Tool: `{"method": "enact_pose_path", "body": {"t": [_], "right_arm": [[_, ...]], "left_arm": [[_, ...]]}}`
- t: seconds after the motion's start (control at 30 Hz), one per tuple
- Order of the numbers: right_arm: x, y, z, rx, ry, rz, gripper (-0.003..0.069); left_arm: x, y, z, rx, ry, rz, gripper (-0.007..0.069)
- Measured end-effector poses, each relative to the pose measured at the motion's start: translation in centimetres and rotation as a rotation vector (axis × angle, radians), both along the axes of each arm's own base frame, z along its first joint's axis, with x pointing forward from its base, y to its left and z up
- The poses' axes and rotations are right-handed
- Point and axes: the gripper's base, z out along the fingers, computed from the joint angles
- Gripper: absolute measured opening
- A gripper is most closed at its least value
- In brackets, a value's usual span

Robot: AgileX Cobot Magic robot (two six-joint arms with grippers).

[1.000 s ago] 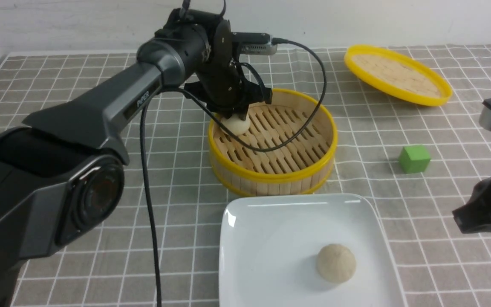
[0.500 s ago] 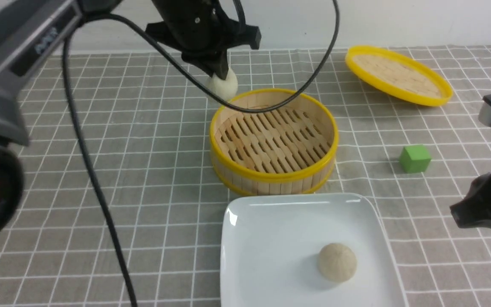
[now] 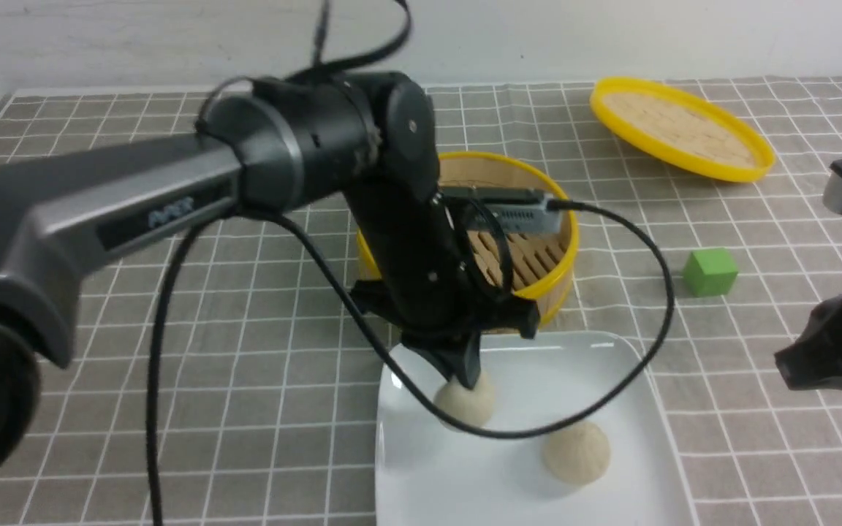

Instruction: Put the steamed buns into the plate on the grey tablecloth.

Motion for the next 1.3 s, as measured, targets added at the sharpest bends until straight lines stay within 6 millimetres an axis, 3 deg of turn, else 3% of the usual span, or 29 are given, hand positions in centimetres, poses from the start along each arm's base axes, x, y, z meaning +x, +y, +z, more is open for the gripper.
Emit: {"method": "enact_pose_path", "body": {"t": [0.2, 0.33, 0.37, 0.47, 0.5, 0.57, 0.63, 0.67, 0.83, 1.0, 1.13, 1.23, 1.3], "right_arm": [[-3.4, -1.4, 2.2, -0.051, -0.019, 0.018, 0.0031], [-7.2, -2.9, 4.7, -0.049, -0.108, -0.028, 0.0036], [-9.2, -3.6, 5.5, -0.037, -0.150, -0.051, 0.0038], [-12.5, -4.6, 6.7, -0.009, -0.233, -0.061, 0.0043], [-12.5, -4.6, 6.7, -0.009, -0.233, -0.061, 0.0043], [-15.6, -5.5, 7.5, 0.027, -0.342, -0.065, 0.0044], [-16.8, -5.9, 7.7, 0.043, -0.391, -0.067, 0.0044], [-18.7, -6.4, 7.5, 0.067, -0.456, -0.073, 0.0044], [-19.8, -6.8, 5.2, 0.115, -0.584, -0.087, 0.0044], [-17.4, -6.2, 0.4, 0.185, -0.751, -0.117, 0.0045], [-15.7, -5.6, -2.3, 0.248, -0.808, -0.140, 0.0046], [-15.4, -5.4, -2.6, 0.286, -0.825, -0.152, 0.0047], [-15.4, -5.4, -2.5, 0.305, -0.843, -0.158, 0.0049]], "left_arm": [[-0.2, -1.4, -2.2, 0.015, 0.005, -0.018, 0.0095], [-0.1, -1.6, -2.5, 0.012, 0.000, 0.001, 0.0211], [0.1, -1.6, -2.4, 0.020, -0.014, -0.001, 0.0290], [0.4, -1.6, -1.8, 0.036, -0.037, -0.007, 0.0391], [0.4, -1.6, -1.8, 0.036, -0.036, -0.005, 0.0391], [0.9, -1.7, -0.8, 0.048, -0.059, 0.000, 0.0462], [1.2, -1.8, -0.1, 0.050, -0.076, 0.001, 0.0484], [1.6, -2.0, 1.2, 0.050, -0.103, -0.004, 0.0503], [2.0, -2.2, 3.2, 0.040, -0.132, -0.010, 0.0510], [2.1, -2.4, 4.3, 0.027, -0.143, -0.008, 0.0483], [1.9, -2.2, 4.3, 0.046, -0.118, -0.012, 0.0380], [1.9, -2.2, 4.3, 0.049, -0.114, -0.012, 0.0307], [1.9, -2.2, 4.3, 0.049, -0.112, -0.012, 0.0206]]}}
